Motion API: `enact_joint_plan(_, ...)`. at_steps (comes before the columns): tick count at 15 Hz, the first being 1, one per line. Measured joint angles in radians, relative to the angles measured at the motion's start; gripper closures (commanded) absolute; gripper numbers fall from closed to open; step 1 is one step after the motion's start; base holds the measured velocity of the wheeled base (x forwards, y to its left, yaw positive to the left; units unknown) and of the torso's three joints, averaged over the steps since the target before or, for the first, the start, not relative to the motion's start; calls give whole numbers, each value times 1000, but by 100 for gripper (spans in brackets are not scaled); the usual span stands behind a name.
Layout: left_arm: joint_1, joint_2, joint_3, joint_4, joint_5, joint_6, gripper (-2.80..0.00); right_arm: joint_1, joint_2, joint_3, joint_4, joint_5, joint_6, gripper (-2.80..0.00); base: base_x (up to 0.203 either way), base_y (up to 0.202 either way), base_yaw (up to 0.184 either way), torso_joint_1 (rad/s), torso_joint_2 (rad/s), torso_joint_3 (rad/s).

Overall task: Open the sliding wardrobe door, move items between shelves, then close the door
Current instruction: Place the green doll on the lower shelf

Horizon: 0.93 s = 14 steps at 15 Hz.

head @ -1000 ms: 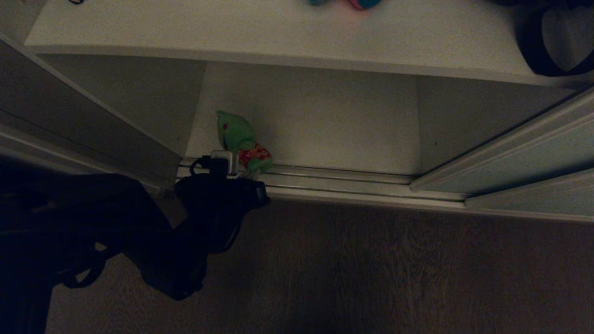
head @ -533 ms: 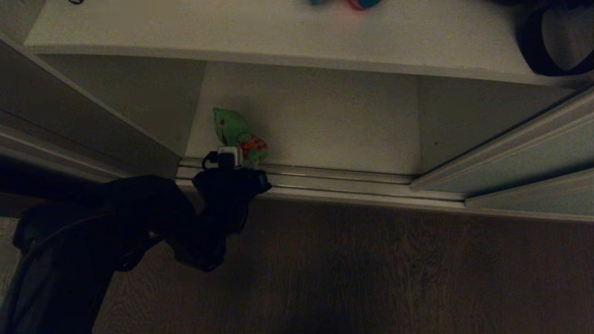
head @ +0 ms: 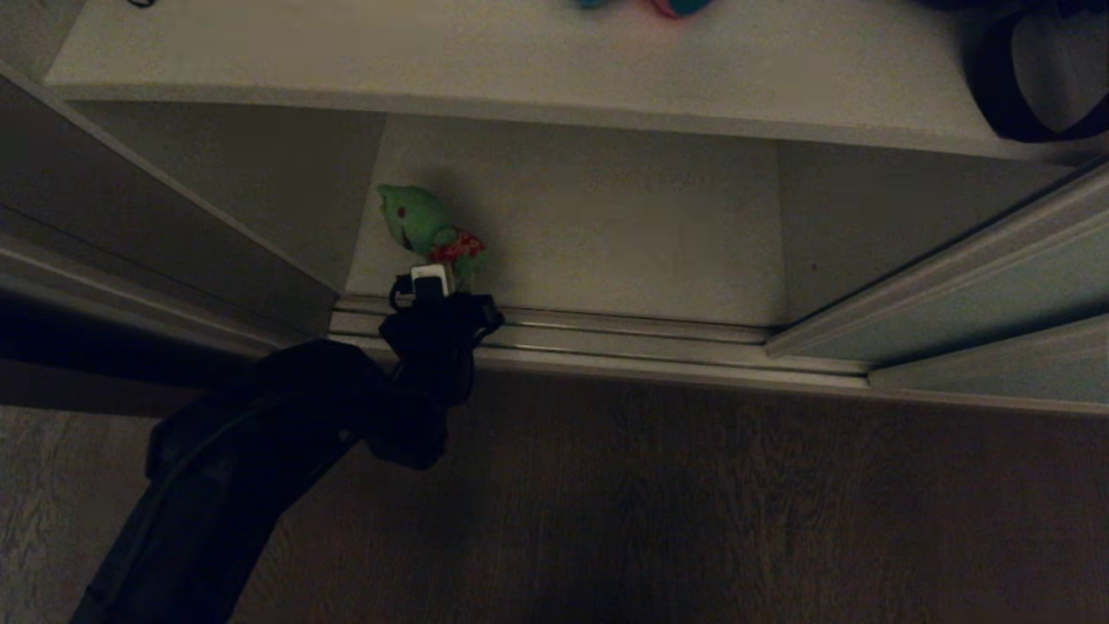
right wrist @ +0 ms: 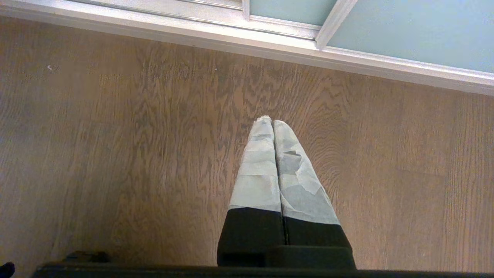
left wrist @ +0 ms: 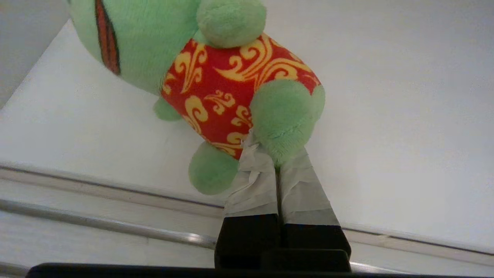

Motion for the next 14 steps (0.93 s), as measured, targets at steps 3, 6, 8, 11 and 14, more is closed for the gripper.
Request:
enact_joint_plan(3, 0, 29, -24, 0, 1, 0, 0, 0, 0, 0, 0, 0, -1, 0, 0, 0, 0, 0, 0, 0)
enact_joint_plan(6, 4, 37, -46, 0, 3, 1, -280, 0, 0, 0, 0, 0, -1, 0, 0, 0, 0, 0, 0, 0)
enact_joint_plan(8, 11, 42, -83, 16, 3, 0, -280, 0, 0, 0, 0, 0, 0, 0, 0, 0, 0, 0, 0, 0)
enact_joint_plan(11, 18, 55, -139, 29, 3, -1, -280, 0, 0, 0, 0, 0, 0, 0, 0, 0, 0, 0, 0, 0)
enact_joint_plan(14, 19, 63, -149, 31, 3, -2, -280, 0, 0, 0, 0, 0, 0, 0, 0, 0, 0, 0, 0, 0)
